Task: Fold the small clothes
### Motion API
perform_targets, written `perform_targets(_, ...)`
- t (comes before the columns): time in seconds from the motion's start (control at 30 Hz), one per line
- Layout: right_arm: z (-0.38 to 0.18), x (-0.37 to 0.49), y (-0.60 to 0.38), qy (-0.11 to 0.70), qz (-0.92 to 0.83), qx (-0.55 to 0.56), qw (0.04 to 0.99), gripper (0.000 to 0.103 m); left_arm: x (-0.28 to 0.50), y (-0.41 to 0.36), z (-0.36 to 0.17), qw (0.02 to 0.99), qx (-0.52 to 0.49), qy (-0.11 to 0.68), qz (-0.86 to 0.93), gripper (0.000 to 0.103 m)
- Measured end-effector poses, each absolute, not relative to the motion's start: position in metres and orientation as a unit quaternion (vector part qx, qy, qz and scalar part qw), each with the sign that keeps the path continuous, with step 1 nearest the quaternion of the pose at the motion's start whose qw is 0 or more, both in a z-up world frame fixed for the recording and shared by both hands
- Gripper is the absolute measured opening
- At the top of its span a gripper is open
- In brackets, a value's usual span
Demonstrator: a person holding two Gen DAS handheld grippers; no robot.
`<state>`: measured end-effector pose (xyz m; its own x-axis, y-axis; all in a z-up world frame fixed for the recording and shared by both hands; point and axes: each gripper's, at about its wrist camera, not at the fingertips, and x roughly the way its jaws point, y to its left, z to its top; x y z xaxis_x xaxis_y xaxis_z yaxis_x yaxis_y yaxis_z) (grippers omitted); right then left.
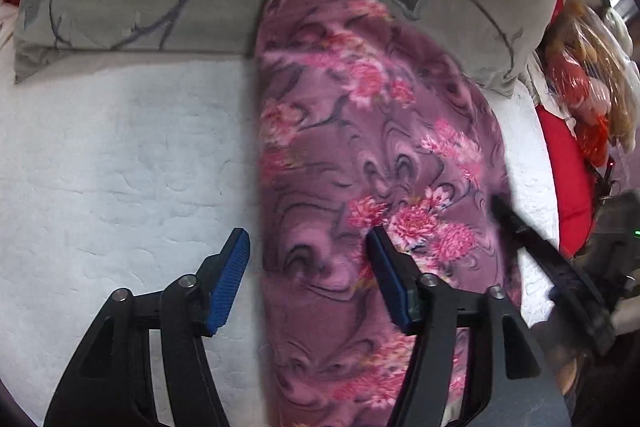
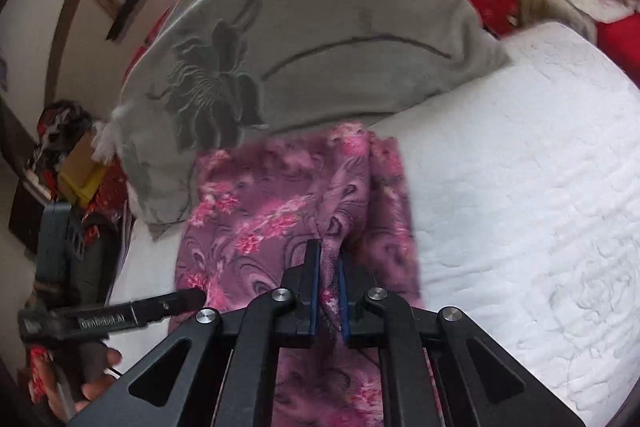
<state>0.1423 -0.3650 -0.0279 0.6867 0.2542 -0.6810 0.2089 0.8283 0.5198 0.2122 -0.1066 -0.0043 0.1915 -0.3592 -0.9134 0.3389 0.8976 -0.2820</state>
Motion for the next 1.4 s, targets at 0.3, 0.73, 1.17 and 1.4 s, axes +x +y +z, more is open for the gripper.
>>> perform_targets(0.3, -0.011, 0.174, -0.382, 0.376, -0.015, 0.322, 0.869, 0.049, 0.251, -0.082, 0.021, 0.774, -0.087, 0.586, -0.223, 0.062)
perform_targets(0.73, -0.038, 0.220, -0.388, 0.405, -0.038, 0.310, 0.859, 0.010, 0.280, -0.112, 0.003, 0.781, -0.030, 0.590, -0.202, 0.068)
perform_targets(1.17, -0.008, 0.180, -0.314, 0.438, 0.019, 0.125, 0.890, 0.022, 0.214, -0.092, 0.022, 0.797, -0.006, 0.569, -0.202, 0.068)
perform_targets(1.4, -0.016, 0.137, -0.280, 0.457, 0.071, 0.057, 0.885, 0.029, 0.170, -0.085, 0.000, 0.786, 0.035, 0.583, -0.202, 0.071)
